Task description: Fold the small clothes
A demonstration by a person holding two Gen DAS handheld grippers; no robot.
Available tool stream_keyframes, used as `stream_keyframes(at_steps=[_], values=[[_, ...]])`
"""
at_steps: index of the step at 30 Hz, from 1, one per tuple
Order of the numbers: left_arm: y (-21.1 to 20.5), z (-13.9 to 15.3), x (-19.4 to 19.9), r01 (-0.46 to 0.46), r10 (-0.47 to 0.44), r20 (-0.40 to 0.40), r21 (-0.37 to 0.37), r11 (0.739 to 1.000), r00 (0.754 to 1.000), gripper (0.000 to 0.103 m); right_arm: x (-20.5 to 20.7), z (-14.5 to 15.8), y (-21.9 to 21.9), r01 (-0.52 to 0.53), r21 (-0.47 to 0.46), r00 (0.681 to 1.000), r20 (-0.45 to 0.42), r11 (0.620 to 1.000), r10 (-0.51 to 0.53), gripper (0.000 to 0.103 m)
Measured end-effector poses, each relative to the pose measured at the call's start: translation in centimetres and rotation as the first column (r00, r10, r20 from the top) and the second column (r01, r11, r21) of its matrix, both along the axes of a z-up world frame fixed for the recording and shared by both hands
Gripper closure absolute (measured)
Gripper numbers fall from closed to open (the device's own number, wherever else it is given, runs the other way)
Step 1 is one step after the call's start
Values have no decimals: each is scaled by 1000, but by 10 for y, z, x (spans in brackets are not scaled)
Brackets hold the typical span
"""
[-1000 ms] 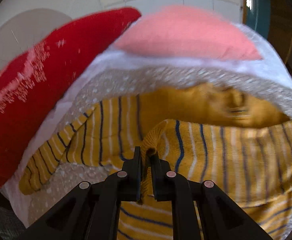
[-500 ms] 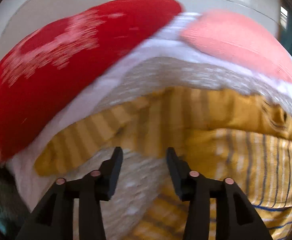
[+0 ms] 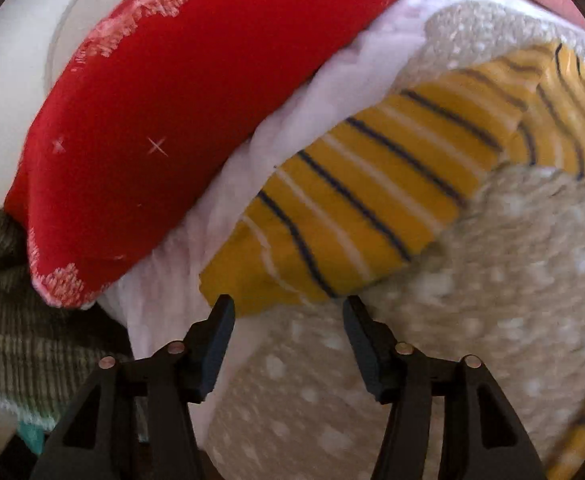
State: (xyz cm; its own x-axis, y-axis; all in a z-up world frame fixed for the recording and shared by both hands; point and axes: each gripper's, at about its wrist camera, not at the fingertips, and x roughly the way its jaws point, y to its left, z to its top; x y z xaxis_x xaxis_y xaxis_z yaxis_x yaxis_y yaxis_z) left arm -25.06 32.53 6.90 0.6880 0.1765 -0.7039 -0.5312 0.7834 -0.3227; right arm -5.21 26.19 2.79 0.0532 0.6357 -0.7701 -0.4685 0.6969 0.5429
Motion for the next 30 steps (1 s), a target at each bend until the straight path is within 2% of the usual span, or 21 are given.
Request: stream_keyframes(at_steps=[3, 4, 5, 6, 8, 12, 14, 18, 22, 26, 27, 28, 29, 30], values=[[-5, 2, -1, 6, -6, -2, 6, 1000, 1000, 30, 2, -6, 11, 78, -19, 996, 44, 997, -77, 35], [-7, 4, -2, 8, -8, -2, 11, 1000, 1000, 30, 1, -3, 15, 78, -29, 995, 63, 996, -76, 46], [-9, 6, -3, 9, -9, -1, 14, 1000, 1000, 30, 2, -2, 17, 68, -39, 995, 75, 997, -65, 79], [-10, 9, -5, 11, -11, 0, 21, 1000, 1000, 30, 2, 1, 19, 31, -48, 996, 85, 998, -27, 89], [-13, 13, -7, 14, -14, 1, 33, 999, 1000, 30, 1, 13, 11, 11, -51, 995, 102, 999, -6, 90], [-30, 31, -9, 40, -41, 22, 68, 997, 999, 30, 0, 56, -41, 8, -46, 977, 214, 999, 2, 91], [-41, 38, -8, 57, -60, 31, 87, 995, 998, 30, 6, 76, -80, 33, -44, 969, 248, 998, -21, 92], [-71, 49, 0, 120, -125, 35, 118, 986, 992, 30, 31, 112, -189, 162, -93, 938, 322, 982, -124, 92], [-98, 53, 18, 187, -193, 21, 150, 971, 981, 30, 57, 113, -296, 343, -202, 892, 376, 918, -251, 92], [-119, 48, 42, 251, -254, 3, 135, 958, 967, 30, 80, 97, -381, 507, -336, 826, 452, 794, -336, 91], [-125, 46, 49, 269, -271, -4, 121, 955, 963, 30, 89, 87, -403, 540, -374, 815, 455, 754, -358, 89], [-129, 45, 53, 281, -282, -10, 108, 954, 959, 30, 96, 79, -417, 555, -398, 814, 442, 730, -378, 85], [-134, 42, 59, 297, -297, -17, 92, 950, 955, 30, 102, 70, -434, 577, -411, 807, 423, 706, -413, 77], [-137, 40, 63, 309, -309, -21, 81, 947, 951, 30, 103, 67, -452, 610, -404, 786, 418, 682, -456, 76]])
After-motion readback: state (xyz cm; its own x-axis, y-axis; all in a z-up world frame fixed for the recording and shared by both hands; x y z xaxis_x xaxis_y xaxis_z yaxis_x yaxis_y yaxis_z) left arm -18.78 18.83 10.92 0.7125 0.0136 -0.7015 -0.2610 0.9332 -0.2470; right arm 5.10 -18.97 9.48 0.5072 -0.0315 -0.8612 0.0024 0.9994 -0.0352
